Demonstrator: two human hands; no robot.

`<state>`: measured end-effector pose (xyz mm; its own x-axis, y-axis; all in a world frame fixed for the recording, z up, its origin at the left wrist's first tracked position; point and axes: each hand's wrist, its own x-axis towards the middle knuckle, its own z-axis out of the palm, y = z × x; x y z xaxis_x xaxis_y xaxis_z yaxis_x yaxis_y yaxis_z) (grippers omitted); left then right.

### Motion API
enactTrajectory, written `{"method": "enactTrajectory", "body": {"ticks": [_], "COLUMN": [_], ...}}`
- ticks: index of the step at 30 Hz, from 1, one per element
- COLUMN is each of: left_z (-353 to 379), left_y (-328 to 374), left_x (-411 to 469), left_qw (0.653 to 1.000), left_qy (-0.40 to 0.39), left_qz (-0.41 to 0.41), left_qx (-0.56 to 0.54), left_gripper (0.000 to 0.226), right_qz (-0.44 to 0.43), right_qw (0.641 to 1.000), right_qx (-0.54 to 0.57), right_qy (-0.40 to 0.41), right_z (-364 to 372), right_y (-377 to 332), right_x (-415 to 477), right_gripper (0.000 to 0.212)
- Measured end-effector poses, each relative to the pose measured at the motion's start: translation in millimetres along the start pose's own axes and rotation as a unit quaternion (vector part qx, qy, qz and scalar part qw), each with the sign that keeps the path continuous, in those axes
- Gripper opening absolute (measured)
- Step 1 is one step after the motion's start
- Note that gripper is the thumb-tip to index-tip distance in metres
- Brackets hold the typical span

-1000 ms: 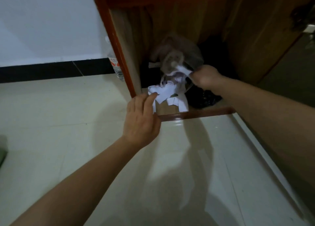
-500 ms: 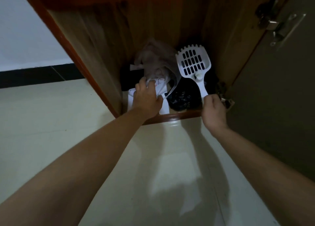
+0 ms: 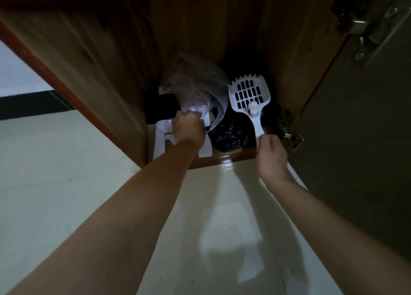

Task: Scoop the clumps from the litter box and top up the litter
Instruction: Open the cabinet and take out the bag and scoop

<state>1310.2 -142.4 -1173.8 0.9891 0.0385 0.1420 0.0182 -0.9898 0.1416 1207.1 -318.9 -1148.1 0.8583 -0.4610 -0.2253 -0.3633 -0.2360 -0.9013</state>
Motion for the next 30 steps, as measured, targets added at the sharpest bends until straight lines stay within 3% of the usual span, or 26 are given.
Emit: {"method": "enactTrajectory", "body": {"ticks": [4, 9, 14, 19, 24, 30], "left_z": [-14, -40, -57, -69, -72, -90], "left_y": [1, -2, -19, -50, -97, -172], "left_x": [4, 1, -22, -65, -108, -171], "left_qw": [0.979, 0.957, 0.949, 0.967, 0.952, 0.931], "left_qy": [0.014, 0.093, 0.116, 0.095, 0.093, 0.071], "left_qz": [-0.074, -0.098, 0.005, 0.148, 0.249, 0.300], "left_qx": [-0.191, -0.257, -0.293, -0.183, -0.150, -0.197], "left_gripper": [0.026, 0.020, 0.022, 0.017, 0.013, 0.022], "right_qz": [-0.007, -0.032, -0.037, -0.027, -0.026, -0.002], "right_qw": [1.000, 0.999, 0.999, 0.999, 0.994, 0.986], "right_qx": [0.005, -0.002, -0.012, -0.043, -0.102, -0.163], "right_qy": [0.003, 0.011, 0.017, 0.015, -0.005, -0.025], "right_z": [4, 5, 7, 11, 23, 52], "right_y": [-8, -19, -34, -43, -33, -1], "right_x": [4, 6, -8, -42, -100, -190], "right_gripper": [0.024, 0.024, 0.024, 0.030, 0.033, 0.032]}}
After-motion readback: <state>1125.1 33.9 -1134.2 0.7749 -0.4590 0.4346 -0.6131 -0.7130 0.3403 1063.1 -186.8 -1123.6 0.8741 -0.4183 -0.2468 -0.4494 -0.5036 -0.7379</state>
